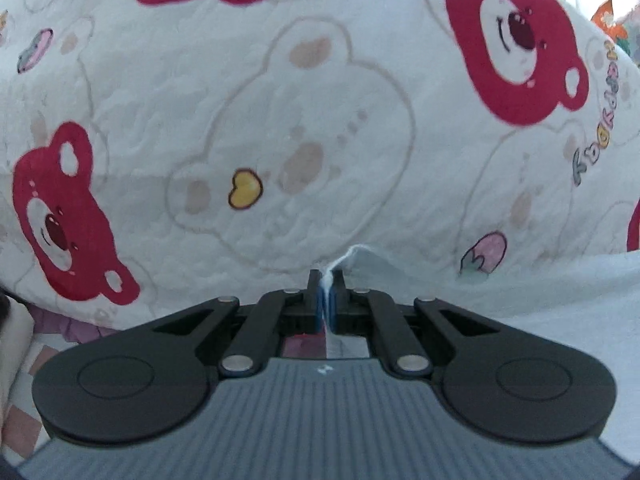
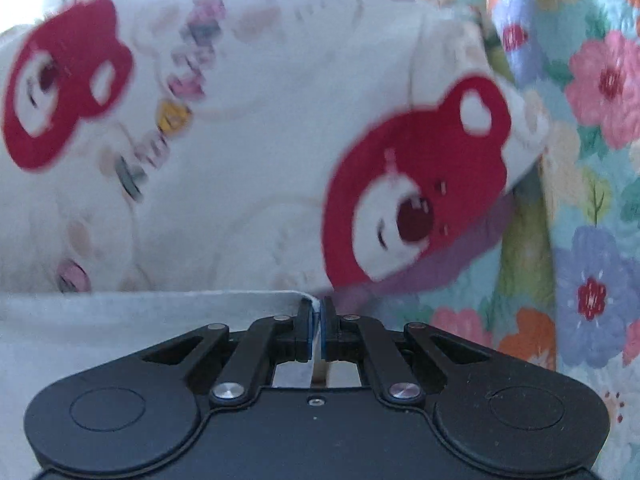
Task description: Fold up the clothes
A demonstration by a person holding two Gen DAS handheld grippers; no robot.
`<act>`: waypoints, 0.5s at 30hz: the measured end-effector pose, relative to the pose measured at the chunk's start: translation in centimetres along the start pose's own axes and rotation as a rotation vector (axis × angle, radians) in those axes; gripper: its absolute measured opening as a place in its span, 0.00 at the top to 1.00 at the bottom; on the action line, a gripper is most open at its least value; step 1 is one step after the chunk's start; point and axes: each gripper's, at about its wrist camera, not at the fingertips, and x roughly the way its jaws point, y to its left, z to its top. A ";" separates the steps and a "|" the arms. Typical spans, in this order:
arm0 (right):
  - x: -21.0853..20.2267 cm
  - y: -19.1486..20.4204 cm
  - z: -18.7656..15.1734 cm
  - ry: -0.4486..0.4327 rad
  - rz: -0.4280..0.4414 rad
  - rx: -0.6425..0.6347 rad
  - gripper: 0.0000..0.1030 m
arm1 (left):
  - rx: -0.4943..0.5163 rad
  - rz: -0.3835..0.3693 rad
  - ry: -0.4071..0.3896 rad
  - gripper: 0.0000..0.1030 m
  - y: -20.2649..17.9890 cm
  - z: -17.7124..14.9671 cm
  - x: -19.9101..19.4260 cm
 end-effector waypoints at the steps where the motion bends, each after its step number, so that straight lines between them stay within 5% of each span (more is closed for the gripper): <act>1: 0.6 -0.2 -0.3 0.010 -0.004 -0.005 0.97 | 0.007 -0.010 0.004 0.97 0.0 -0.3 0.4; 8: 5.7 0.8 -1.0 0.032 -0.013 0.007 0.97 | 0.048 -0.001 0.021 0.97 -0.4 -1.3 2.3; 15: 12.0 2.5 -2.1 0.072 -0.022 0.025 0.96 | 0.042 0.053 0.160 0.96 0.5 -4.8 8.6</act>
